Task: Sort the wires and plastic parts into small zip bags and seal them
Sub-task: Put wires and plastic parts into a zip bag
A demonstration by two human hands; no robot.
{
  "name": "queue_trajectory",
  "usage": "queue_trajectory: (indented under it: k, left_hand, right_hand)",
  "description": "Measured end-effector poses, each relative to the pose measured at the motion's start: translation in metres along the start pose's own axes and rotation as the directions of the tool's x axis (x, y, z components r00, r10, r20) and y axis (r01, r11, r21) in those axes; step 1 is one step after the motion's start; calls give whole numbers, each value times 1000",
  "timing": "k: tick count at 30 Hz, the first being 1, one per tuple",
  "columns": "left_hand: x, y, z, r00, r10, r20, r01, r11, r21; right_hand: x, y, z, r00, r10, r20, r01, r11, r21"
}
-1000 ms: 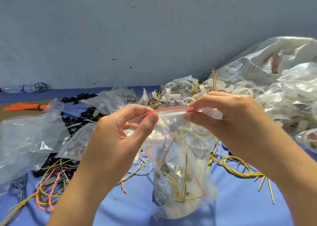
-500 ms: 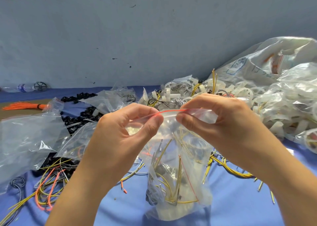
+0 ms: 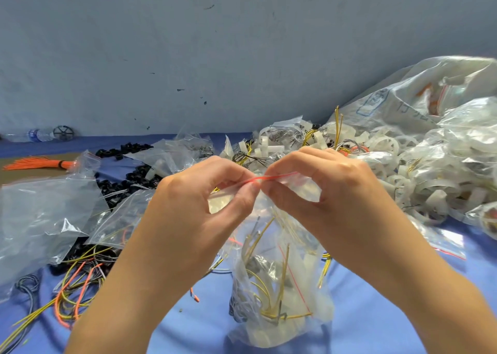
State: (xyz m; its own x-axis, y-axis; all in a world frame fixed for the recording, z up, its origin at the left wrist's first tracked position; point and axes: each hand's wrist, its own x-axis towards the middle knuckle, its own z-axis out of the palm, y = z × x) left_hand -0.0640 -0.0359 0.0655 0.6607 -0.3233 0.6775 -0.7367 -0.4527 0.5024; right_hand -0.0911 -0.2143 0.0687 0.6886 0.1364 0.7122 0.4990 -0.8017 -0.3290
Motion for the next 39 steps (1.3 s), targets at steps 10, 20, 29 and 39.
queue_trajectory:
  k: [10, 20, 29, 39]
  left_hand:
    - [-7, -3, 6, 995, -2, -100, 5, 1000, 30]
    - [-16, -23, -8, 962, -132, -241, 130, 991, -23]
    - [-15, -43, -1, 899, -290, -328, 248, 954, -166]
    - [-14, -44, -8, 898, -315, -308, 302, 949, -91]
  right_hand:
    - [-2, 11, 11, 980, 29, -196, -41, 998, -56]
    - [-2, 28, 3, 969, 59, -239, -81, 993, -86]
    - [-6, 43, -3, 944, 132, -303, -160, 985, -69]
    - [-9, 41, -7, 910, 218, -352, -229, 973, 13]
